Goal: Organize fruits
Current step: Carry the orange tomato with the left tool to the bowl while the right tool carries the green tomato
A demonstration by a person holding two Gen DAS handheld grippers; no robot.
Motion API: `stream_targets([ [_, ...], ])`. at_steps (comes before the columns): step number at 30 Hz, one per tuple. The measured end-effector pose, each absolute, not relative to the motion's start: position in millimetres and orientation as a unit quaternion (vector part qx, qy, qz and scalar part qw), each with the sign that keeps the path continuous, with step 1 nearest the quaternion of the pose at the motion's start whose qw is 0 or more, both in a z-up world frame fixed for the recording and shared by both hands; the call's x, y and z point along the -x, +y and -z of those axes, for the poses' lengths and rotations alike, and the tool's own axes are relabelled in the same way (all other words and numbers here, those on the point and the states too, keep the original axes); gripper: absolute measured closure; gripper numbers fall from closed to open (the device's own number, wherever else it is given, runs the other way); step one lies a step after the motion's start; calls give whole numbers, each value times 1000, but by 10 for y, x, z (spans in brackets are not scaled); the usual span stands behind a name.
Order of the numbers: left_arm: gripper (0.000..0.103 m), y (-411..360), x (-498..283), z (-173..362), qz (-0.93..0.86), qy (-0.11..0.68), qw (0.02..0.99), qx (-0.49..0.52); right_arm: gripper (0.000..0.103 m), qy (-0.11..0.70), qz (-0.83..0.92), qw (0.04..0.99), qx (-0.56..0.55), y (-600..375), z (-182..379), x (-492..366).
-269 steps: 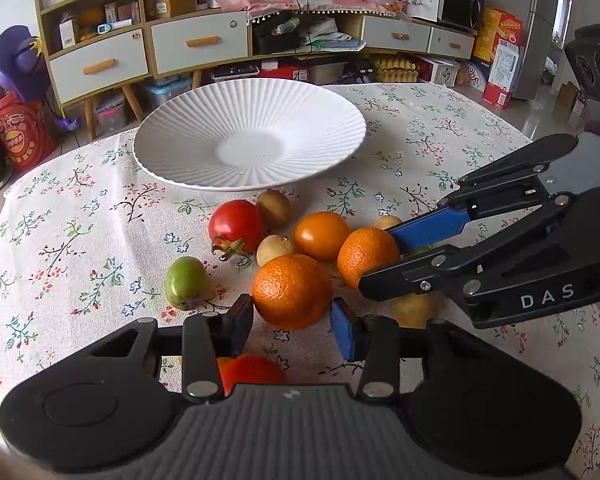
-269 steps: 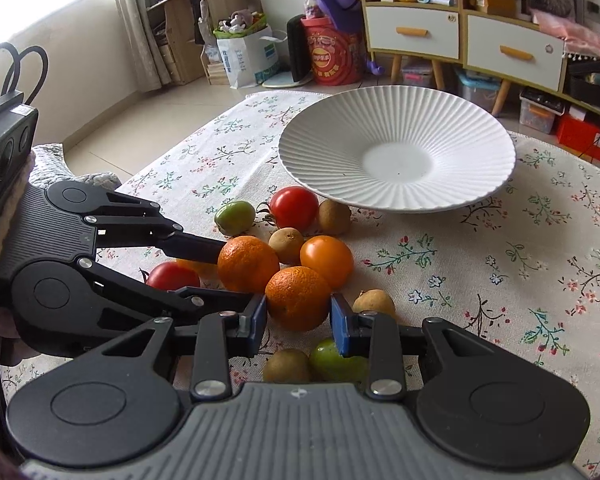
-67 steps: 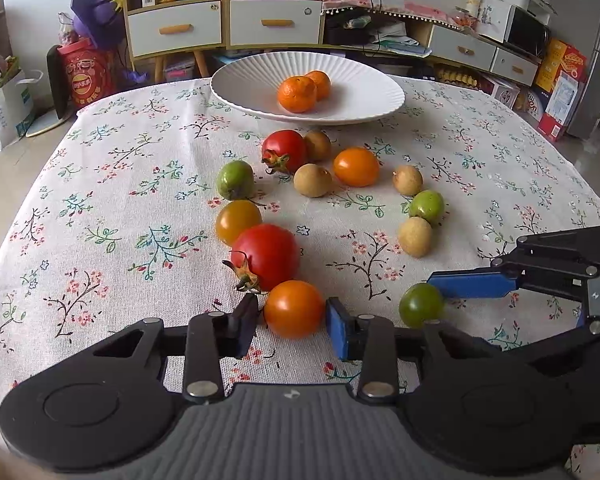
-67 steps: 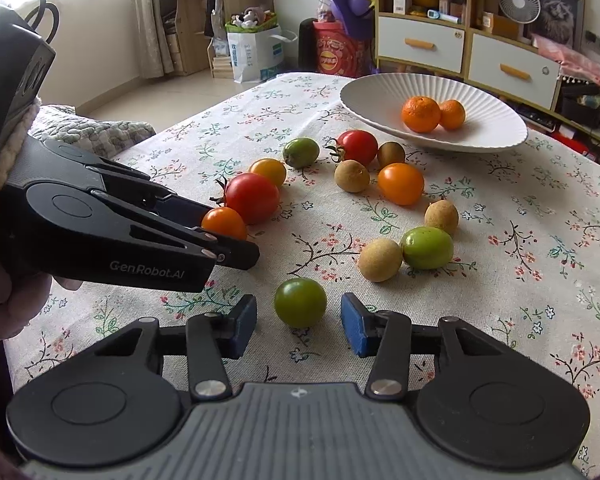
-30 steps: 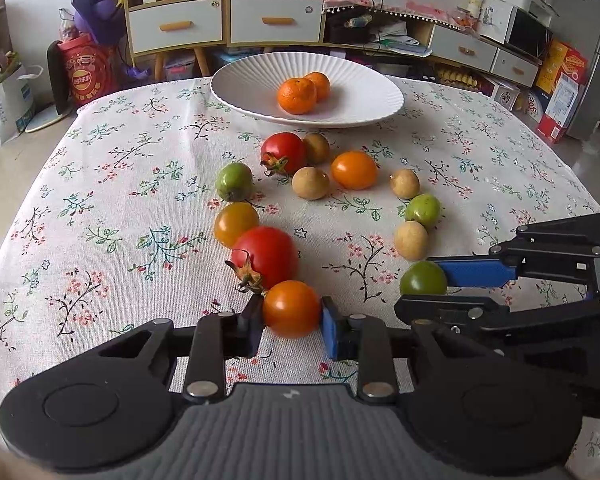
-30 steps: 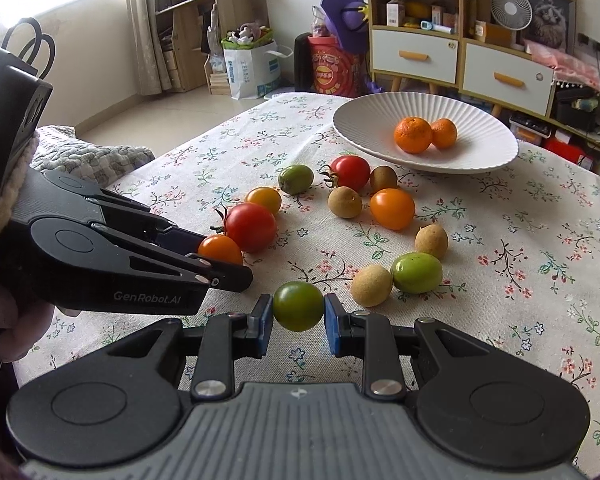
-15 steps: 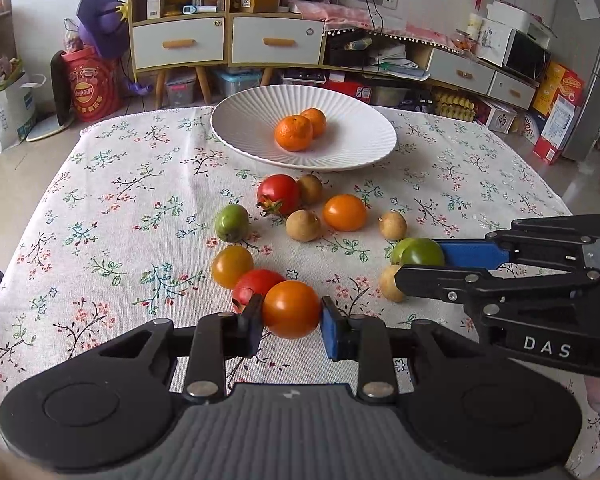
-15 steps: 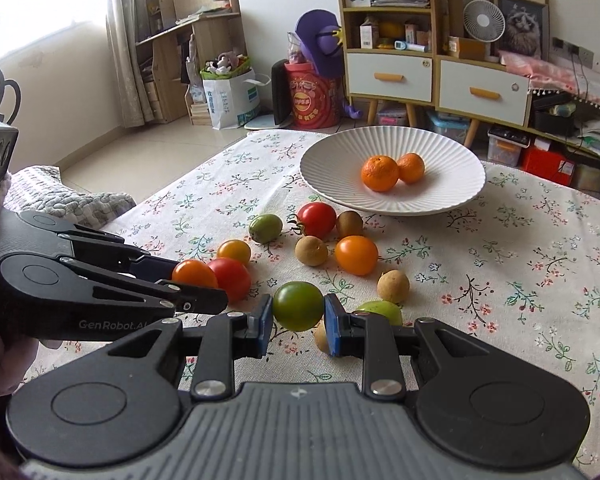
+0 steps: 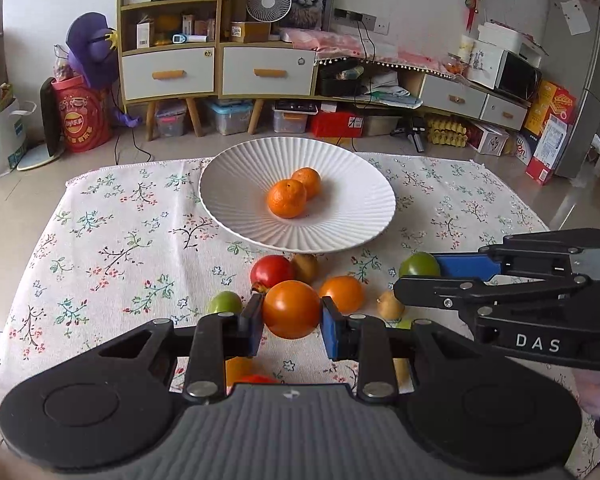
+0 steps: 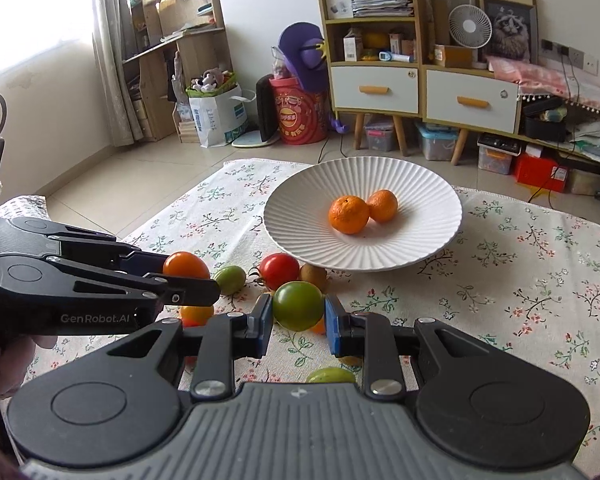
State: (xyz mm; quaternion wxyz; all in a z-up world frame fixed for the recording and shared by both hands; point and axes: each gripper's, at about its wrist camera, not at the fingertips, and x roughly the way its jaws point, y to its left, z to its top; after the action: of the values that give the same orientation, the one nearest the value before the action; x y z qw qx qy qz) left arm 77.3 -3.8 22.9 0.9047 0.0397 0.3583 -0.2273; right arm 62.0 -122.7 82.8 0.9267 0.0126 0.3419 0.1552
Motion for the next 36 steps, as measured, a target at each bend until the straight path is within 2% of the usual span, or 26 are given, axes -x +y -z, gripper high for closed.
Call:
stream_targets([
  [20,77,-287,-1818,-205,230,337,913,-22,78,334,-117,935,8,-1508,-646,-1294],
  [36,77,-453,-2291,0,233,380,895,21,78,340,-120,933,27,-1453,-475,-1526],
])
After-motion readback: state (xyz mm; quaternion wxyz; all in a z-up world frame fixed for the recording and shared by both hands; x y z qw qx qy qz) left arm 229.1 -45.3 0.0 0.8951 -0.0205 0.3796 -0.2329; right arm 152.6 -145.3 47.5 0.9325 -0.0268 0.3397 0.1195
